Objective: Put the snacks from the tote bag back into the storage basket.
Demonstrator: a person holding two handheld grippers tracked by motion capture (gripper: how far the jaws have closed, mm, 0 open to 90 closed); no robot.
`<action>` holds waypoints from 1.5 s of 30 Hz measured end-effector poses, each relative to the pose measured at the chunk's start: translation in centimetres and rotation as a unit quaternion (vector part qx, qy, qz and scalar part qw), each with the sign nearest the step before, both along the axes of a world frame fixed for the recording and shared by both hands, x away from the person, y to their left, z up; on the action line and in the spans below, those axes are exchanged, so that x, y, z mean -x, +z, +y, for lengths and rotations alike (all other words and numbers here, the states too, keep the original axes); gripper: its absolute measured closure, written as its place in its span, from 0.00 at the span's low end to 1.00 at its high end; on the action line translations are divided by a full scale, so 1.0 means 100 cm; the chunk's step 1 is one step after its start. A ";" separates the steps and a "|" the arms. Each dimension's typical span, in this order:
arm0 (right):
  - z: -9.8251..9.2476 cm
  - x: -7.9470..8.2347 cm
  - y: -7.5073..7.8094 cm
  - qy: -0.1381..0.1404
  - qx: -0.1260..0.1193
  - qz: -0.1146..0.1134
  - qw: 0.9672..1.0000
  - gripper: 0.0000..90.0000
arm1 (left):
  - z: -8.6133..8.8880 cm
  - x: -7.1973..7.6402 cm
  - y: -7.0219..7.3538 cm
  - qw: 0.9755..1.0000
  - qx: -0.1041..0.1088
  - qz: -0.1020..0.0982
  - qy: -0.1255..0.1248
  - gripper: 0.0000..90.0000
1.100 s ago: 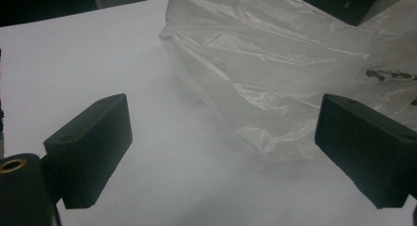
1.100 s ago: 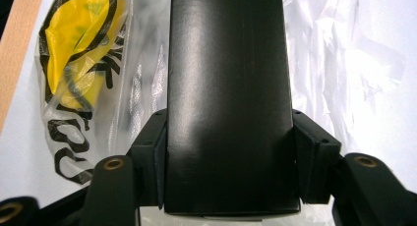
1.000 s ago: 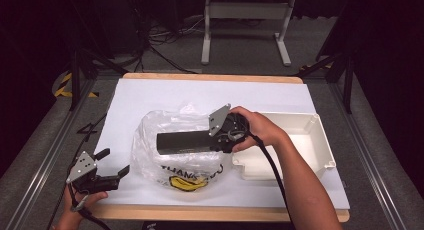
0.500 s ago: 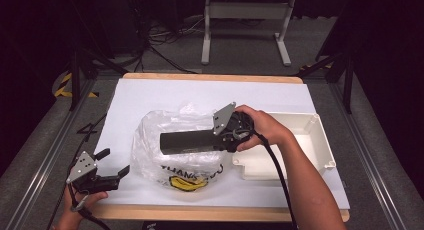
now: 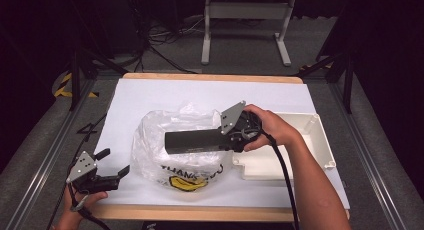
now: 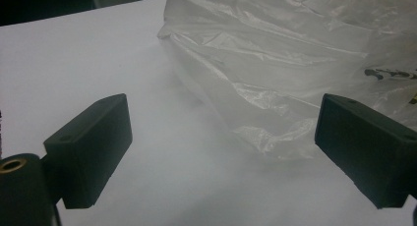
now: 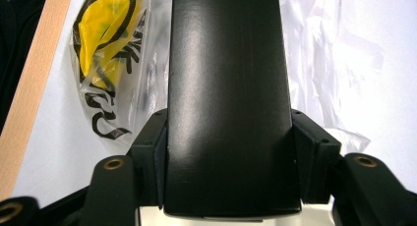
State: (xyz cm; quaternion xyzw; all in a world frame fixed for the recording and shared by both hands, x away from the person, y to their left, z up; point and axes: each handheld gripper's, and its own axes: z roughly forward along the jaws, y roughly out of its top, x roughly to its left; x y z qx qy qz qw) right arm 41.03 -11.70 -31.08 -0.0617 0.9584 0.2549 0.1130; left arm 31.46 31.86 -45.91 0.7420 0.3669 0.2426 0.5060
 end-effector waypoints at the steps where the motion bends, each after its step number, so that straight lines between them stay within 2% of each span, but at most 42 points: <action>1: -0.002 0.000 0.001 -0.003 -0.004 0.000 1.000 0.48 | 0.000 0.000 0.000 1.000 0.000 0.000 0.000 0.09; 13: -0.024 0.003 0.007 -0.012 -0.019 0.002 1.000 0.48 | 0.000 -0.001 0.000 1.000 -0.001 0.002 0.002 0.09; 20: -0.031 0.005 0.011 -0.013 -0.022 -0.002 1.000 0.48 | 0.000 -0.001 0.000 1.000 -0.001 0.002 0.002 0.09; 34: -0.047 0.012 0.016 -0.009 -0.013 -0.009 1.000 0.48 | 0.000 -0.001 0.000 1.000 0.000 0.004 0.002 0.09; 45: -0.068 0.016 0.017 -0.017 -0.015 -0.007 1.000 0.48 | 0.000 -0.001 0.000 1.000 -0.001 0.005 0.003 0.09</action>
